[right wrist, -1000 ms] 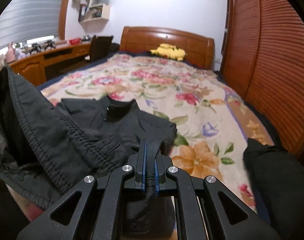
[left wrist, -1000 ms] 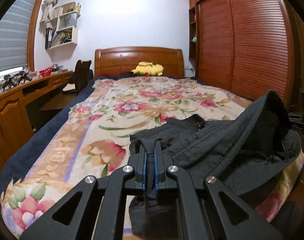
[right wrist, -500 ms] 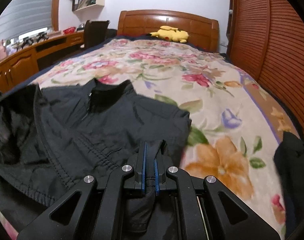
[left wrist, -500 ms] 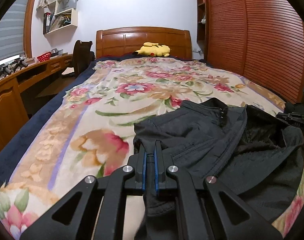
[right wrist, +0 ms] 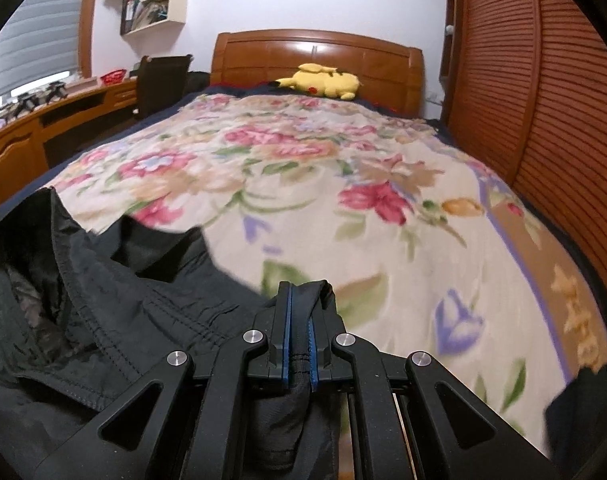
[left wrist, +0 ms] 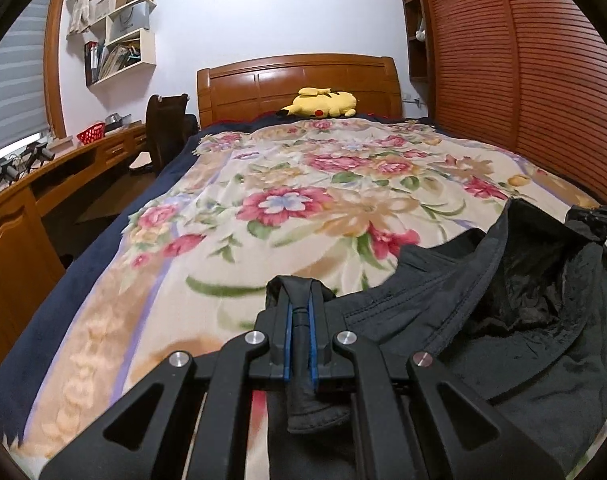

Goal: Fold large clothes
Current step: 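Lift the hem with both tools and fold it over toward the collar, then lower the folded hem onto the jacket and open both tools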

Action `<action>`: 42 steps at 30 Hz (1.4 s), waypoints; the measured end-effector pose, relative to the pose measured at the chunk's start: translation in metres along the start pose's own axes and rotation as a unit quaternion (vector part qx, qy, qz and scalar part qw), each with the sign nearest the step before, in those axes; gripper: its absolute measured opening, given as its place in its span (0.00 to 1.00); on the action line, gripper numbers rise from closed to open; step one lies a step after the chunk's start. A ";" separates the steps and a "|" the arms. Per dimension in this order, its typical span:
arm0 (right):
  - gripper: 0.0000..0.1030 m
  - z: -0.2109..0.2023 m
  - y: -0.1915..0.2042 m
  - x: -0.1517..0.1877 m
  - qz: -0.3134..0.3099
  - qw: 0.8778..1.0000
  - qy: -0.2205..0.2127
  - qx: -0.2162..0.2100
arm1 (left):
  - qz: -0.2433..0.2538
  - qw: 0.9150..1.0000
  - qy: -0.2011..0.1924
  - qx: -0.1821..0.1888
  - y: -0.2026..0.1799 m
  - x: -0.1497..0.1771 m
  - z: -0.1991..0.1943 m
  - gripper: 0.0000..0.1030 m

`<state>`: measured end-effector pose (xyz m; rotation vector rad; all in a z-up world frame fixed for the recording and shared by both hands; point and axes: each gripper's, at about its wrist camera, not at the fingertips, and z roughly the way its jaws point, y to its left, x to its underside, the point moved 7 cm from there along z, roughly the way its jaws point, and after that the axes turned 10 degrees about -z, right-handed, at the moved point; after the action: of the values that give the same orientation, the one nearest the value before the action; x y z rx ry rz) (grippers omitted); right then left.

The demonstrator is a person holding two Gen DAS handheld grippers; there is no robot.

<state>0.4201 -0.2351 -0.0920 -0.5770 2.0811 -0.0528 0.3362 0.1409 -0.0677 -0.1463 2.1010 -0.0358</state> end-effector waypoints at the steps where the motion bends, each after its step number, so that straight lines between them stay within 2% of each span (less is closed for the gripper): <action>1: 0.04 0.006 -0.002 -0.004 0.000 1.000 0.002 0.004 | 0.000 1.000 0.005 -0.002 0.000 -0.001 0.007 0.05; 4: 0.04 0.030 -0.006 -0.006 -0.002 1.000 0.028 0.013 | -0.018 0.999 0.032 0.014 0.002 0.001 0.022 0.06; 7: 0.04 0.040 -0.005 0.003 -0.007 0.998 0.053 0.017 | -0.024 0.998 0.044 0.025 0.005 0.007 0.021 0.11; 11: 0.06 0.031 -0.002 0.007 -0.011 0.998 0.056 0.019 | -0.013 0.998 0.052 0.029 0.007 0.020 0.005 0.24; 13: 0.14 0.024 -0.004 0.007 -0.002 0.998 0.057 0.015 | -0.011 0.998 0.052 0.033 0.008 0.026 -0.010 0.29; 14: 0.32 0.019 -0.004 0.007 0.002 0.998 0.057 0.016 | -0.011 0.998 0.053 0.034 0.008 0.029 -0.016 0.32; 15: 0.54 0.011 -0.006 0.007 0.007 0.998 0.054 0.023 | -0.010 0.998 0.055 0.038 0.009 0.033 -0.022 0.33; 16: 0.60 0.003 -0.007 0.006 0.012 0.998 0.048 0.025 | -0.009 0.997 0.060 0.040 0.008 0.040 -0.031 0.33; 22: 0.65 -0.048 0.002 0.023 0.014 0.999 0.031 0.012 | 0.003 0.995 0.083 0.050 0.003 0.081 -0.068 0.37; 30: 0.71 -0.094 0.040 0.083 -0.014 0.999 0.046 -0.021 | 0.015 0.993 0.107 0.037 0.004 0.130 -0.092 0.42; 39: 0.82 -0.094 0.033 0.123 0.022 0.997 0.069 -0.016 | -0.004 0.992 0.121 0.022 0.019 0.147 -0.088 0.48; 42: 0.84 -0.089 0.031 0.131 0.039 0.996 0.077 -0.030 | -0.003 0.991 0.131 0.017 0.020 0.154 -0.082 0.50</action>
<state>0.2782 -0.2793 -0.1542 -0.5424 2.2594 0.0106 0.1865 0.1400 -0.1599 -0.1341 2.3608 -0.0988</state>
